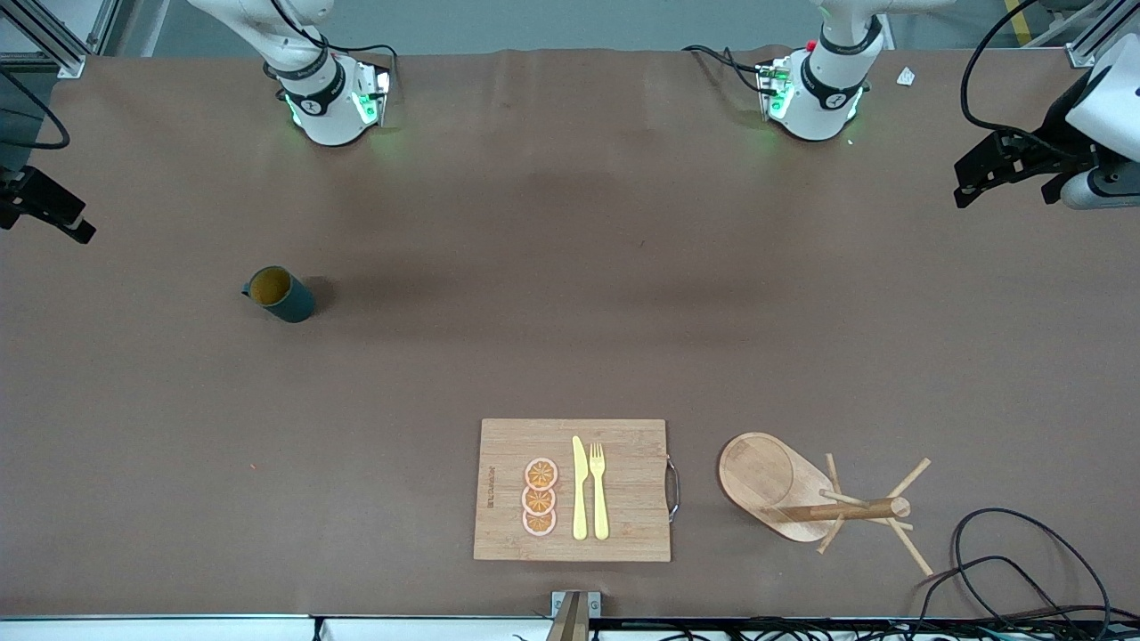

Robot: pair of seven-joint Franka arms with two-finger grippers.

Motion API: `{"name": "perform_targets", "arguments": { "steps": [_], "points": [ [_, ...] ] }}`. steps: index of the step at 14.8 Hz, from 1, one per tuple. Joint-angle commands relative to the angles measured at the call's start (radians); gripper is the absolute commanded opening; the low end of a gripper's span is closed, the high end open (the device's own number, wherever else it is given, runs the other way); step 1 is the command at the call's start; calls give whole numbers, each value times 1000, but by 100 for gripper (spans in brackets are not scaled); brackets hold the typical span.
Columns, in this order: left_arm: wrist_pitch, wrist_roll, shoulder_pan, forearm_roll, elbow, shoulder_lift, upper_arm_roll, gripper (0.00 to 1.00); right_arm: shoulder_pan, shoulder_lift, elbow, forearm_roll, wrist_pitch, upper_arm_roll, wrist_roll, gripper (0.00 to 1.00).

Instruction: Transfer cup from left to right arm and place

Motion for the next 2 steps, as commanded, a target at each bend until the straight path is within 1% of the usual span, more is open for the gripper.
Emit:
{"name": "perform_targets", "arguments": {
  "steps": [1,2],
  "points": [
    [-16,17,2,3,11,-6,-6,100,4,11,20,-16,-33,3,6,100],
    [-16,17,2,3,11,-4,-6,100,7,12,15,-19,-32,5,-5,100]
  ]
}}
